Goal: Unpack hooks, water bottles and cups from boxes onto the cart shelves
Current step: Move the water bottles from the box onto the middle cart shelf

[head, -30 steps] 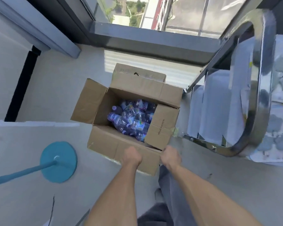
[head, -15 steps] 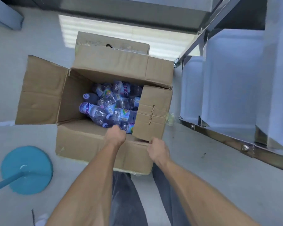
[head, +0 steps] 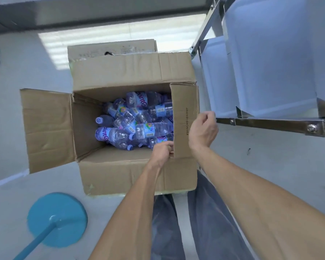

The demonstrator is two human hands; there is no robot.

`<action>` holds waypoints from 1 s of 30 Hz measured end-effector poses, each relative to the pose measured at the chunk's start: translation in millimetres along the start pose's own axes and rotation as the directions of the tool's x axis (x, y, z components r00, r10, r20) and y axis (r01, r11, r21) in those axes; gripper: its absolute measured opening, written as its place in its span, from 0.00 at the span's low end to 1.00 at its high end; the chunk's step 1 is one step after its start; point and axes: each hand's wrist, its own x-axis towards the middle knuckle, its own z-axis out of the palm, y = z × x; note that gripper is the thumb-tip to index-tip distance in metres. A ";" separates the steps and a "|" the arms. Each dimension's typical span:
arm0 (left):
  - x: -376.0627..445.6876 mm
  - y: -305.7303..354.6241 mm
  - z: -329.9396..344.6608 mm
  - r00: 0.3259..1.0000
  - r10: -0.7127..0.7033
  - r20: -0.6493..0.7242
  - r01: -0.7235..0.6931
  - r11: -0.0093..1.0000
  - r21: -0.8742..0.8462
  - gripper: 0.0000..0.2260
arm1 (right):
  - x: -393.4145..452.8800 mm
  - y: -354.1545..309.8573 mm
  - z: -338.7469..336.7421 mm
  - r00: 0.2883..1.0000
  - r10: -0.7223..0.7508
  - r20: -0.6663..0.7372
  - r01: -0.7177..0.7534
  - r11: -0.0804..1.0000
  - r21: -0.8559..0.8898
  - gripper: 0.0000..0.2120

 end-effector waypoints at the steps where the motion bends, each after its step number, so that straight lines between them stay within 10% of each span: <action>1: -4.4 2.9 0.4 0.999 -0.001 0.041 0.000 1.000 0.023 0.19 | 3.0 -15.3 2.7 0.999 -0.046 -0.021 0.046 0.999 0.010 0.08; 7: -16.9 15.3 25.2 0.960 0.118 0.253 -0.203 0.917 0.344 0.13 | 5.6 -49.4 2.6 0.823 -0.560 0.097 0.557 0.761 -0.334 0.20; 19: 8.4 -9.5 27.3 0.924 -0.027 0.381 -0.346 0.364 0.865 0.32 | 50.5 25.0 -30.0 0.829 -0.374 0.415 0.515 0.222 -0.828 0.32; 30: 18.8 -48.2 -62.5 0.998 0.063 -0.032 0.029 0.054 0.998 0.18 | 30.0 33.8 5.1 0.882 -0.185 0.434 0.471 0.385 -0.793 0.48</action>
